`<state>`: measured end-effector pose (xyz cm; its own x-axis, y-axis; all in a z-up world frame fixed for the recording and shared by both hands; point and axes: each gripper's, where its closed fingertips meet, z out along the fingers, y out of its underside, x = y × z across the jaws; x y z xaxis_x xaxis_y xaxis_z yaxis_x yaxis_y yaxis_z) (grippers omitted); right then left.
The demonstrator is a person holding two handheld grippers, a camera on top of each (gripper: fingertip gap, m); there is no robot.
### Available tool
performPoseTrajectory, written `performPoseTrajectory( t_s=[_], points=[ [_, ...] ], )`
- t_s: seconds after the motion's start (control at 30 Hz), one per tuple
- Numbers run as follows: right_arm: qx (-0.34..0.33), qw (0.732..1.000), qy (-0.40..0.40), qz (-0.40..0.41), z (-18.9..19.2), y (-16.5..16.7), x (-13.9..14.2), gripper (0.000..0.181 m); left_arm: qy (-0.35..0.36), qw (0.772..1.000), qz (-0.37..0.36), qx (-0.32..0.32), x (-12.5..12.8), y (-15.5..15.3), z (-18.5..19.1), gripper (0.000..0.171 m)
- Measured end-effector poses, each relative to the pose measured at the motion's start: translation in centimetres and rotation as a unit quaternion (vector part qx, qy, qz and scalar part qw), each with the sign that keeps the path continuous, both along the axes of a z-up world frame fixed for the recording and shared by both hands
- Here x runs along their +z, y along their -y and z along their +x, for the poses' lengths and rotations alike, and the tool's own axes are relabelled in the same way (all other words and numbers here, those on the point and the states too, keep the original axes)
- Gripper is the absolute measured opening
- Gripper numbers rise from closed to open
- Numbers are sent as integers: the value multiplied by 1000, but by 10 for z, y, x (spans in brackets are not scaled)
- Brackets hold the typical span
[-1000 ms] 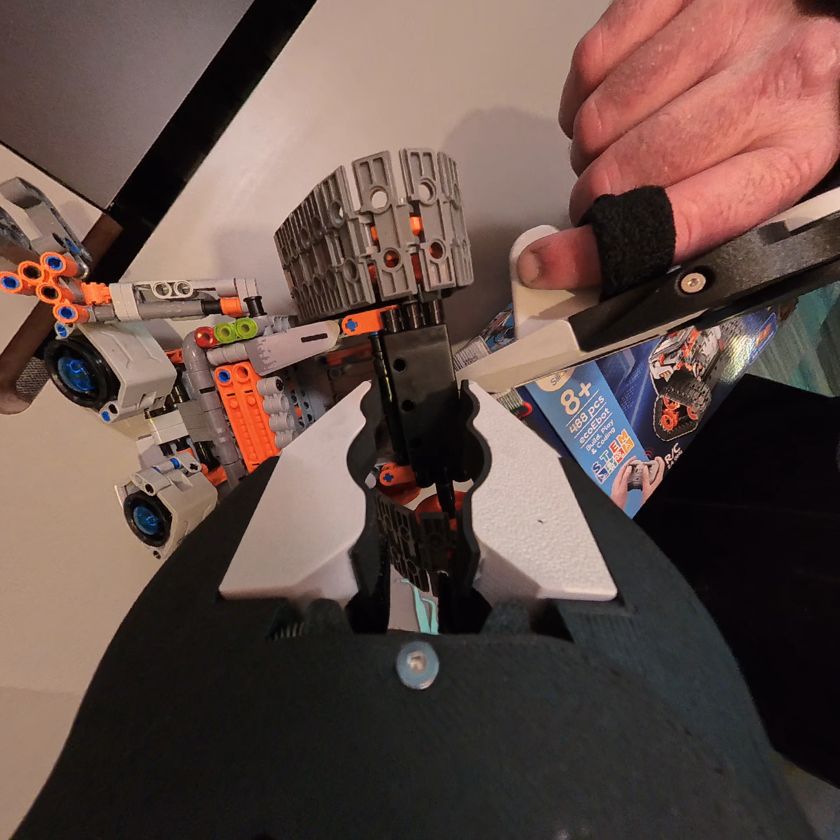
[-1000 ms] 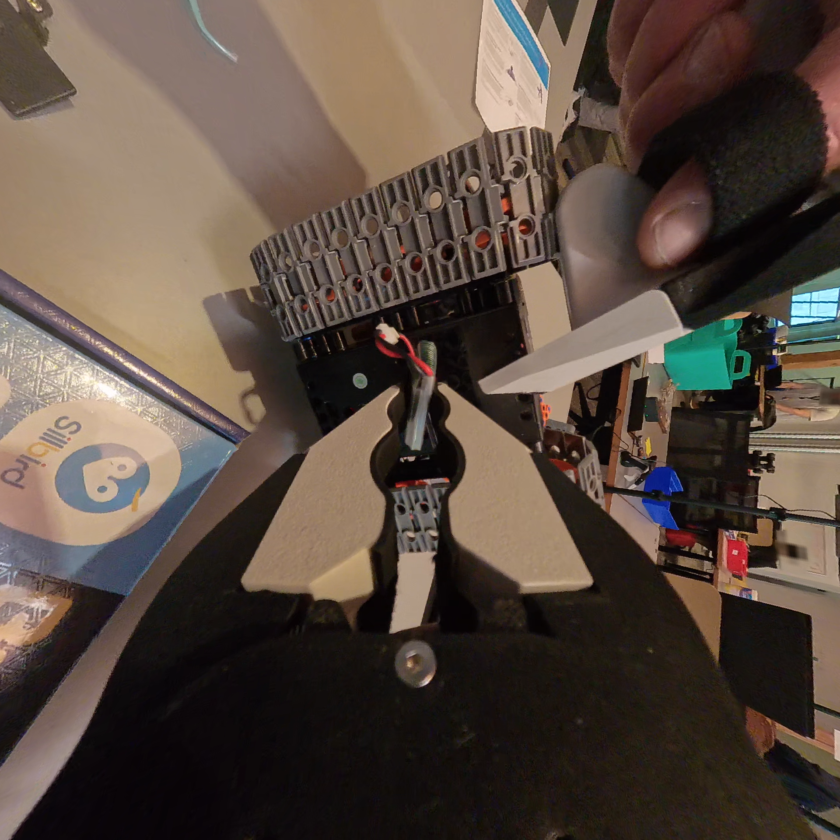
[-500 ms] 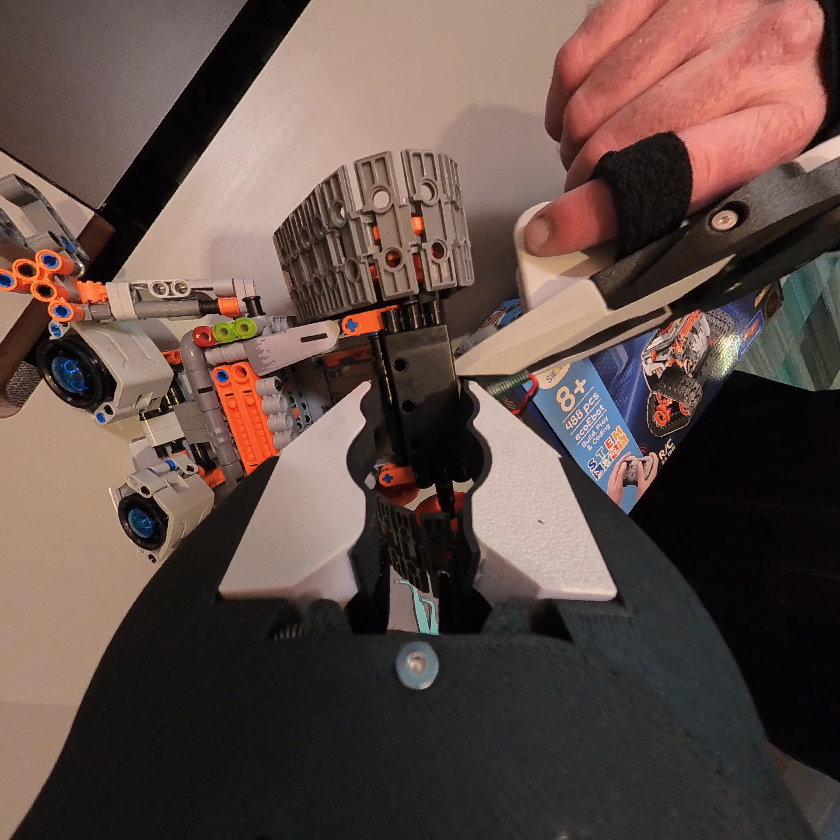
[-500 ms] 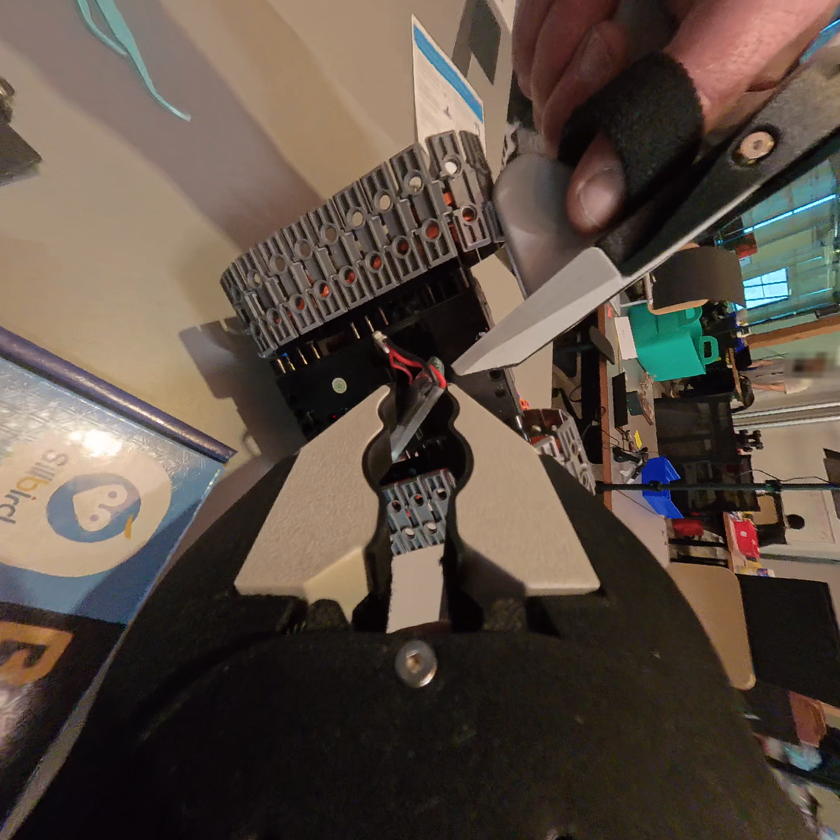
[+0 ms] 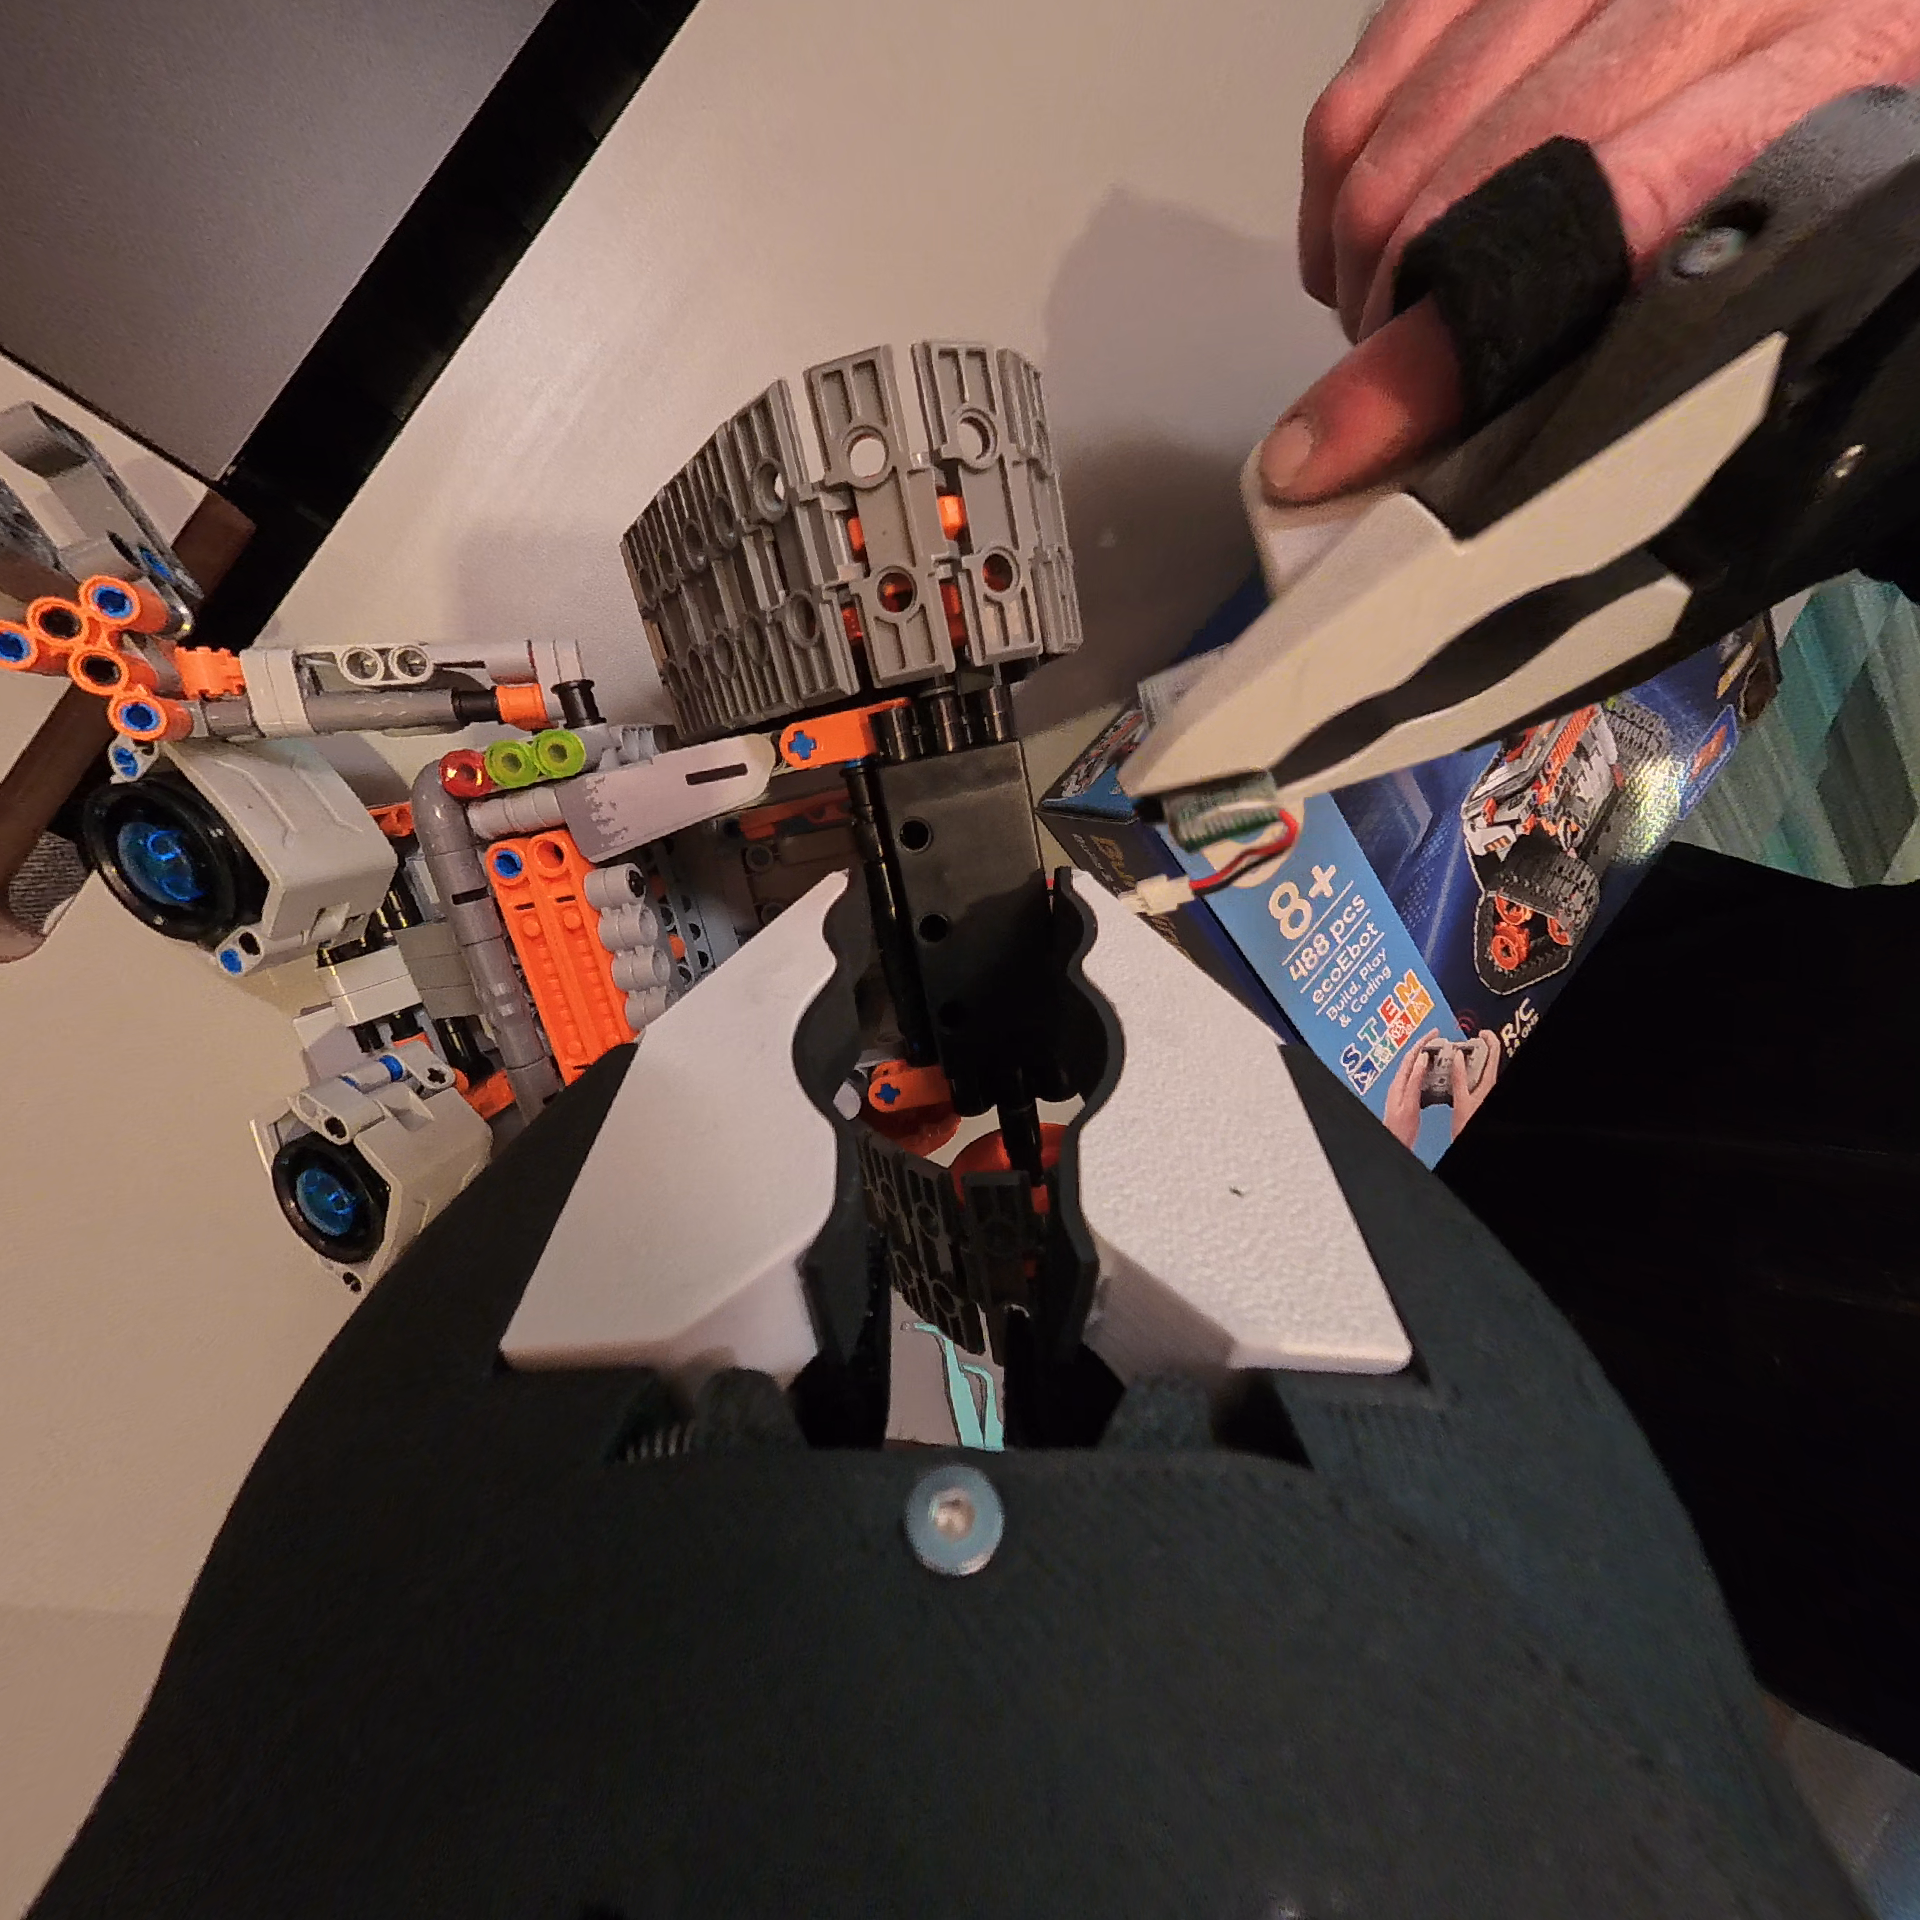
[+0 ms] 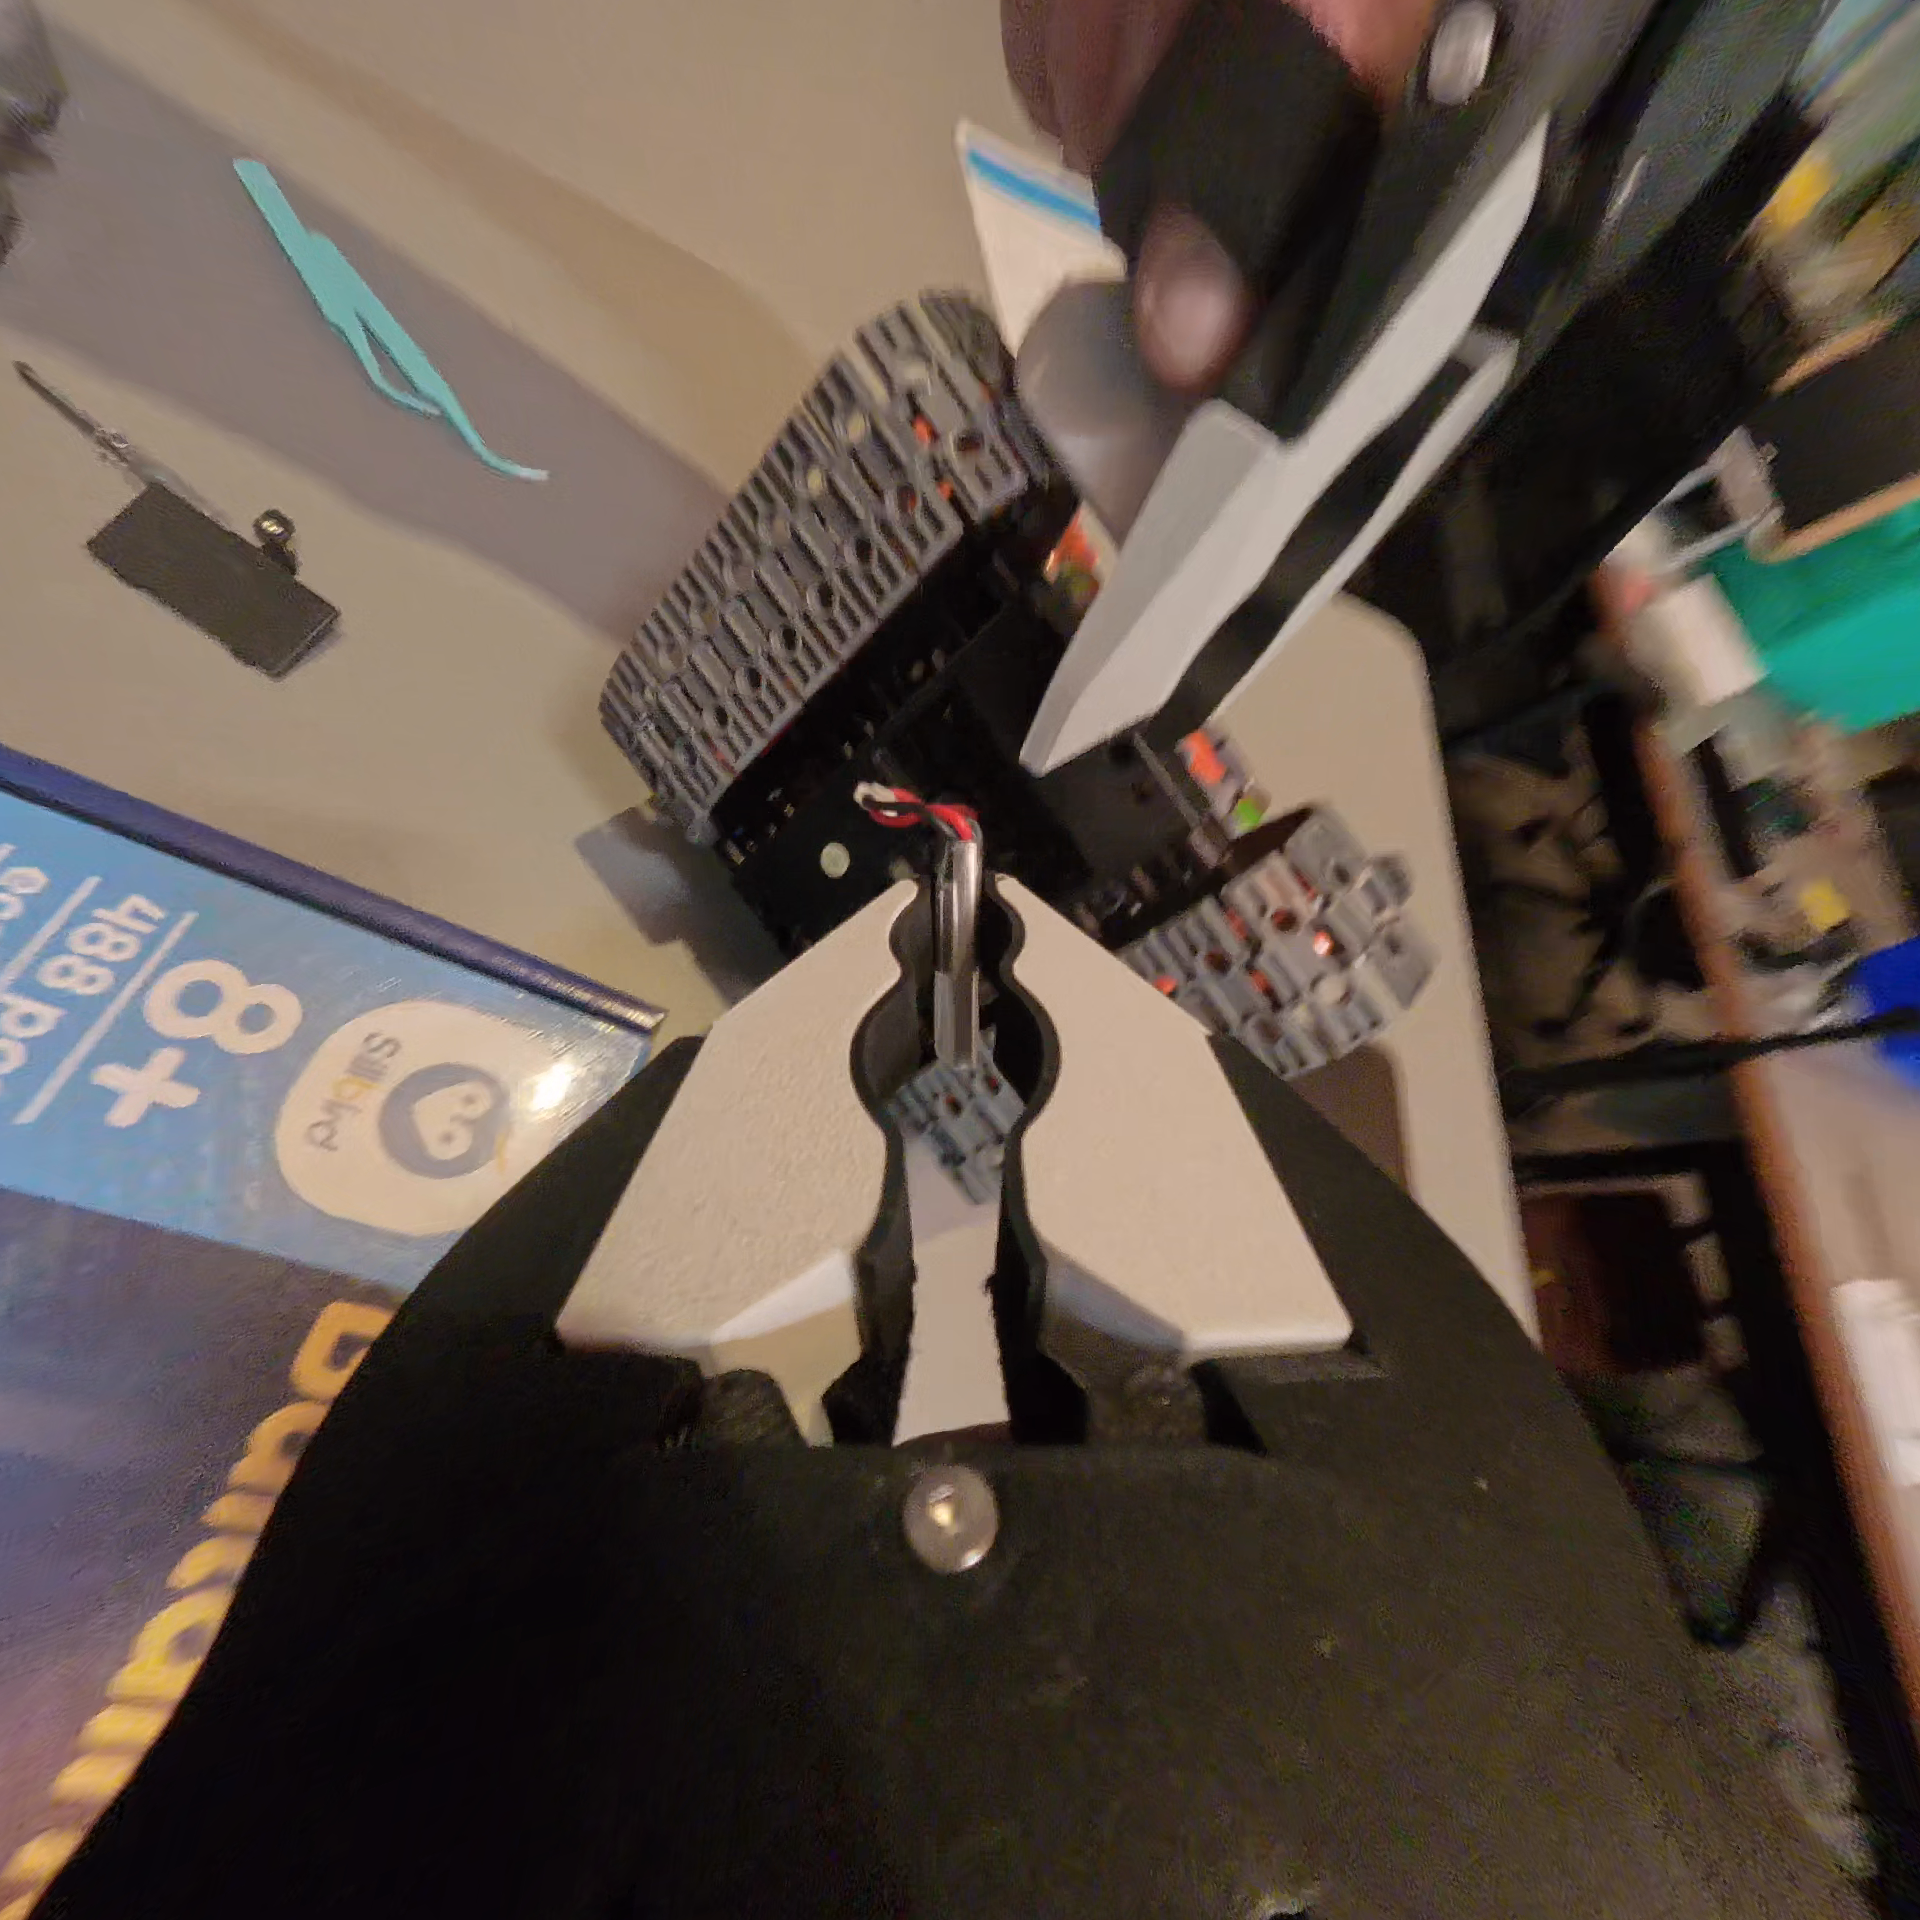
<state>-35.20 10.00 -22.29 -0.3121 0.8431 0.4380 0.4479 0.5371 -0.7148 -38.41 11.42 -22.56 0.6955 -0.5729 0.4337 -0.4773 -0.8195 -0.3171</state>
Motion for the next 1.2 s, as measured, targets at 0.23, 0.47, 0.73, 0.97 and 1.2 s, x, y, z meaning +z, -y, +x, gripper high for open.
performPoseTrajectory(
  t_s=[0.23,0.47,0.73,0.97,1.2],
  points=[
    [-27,959,86,-269,13,17,-18,5,-36,999,25,-20,-10,7,6,33],
    [-18,939,116,-323,19,25,-34,5,-75,995,57,-43,-15,14,10,33],
    [-7,942,125,-311,19,32,-38,5,-93,991,81,-44,-23,24,21,35],
    [5,945,143,-292,23,38,-48,5,-141,976,167,2,-12,20,9,44],
    [4,936,143,-322,24,32,-45,5,-216,909,352,66,39,43,22,37]
  ],
)
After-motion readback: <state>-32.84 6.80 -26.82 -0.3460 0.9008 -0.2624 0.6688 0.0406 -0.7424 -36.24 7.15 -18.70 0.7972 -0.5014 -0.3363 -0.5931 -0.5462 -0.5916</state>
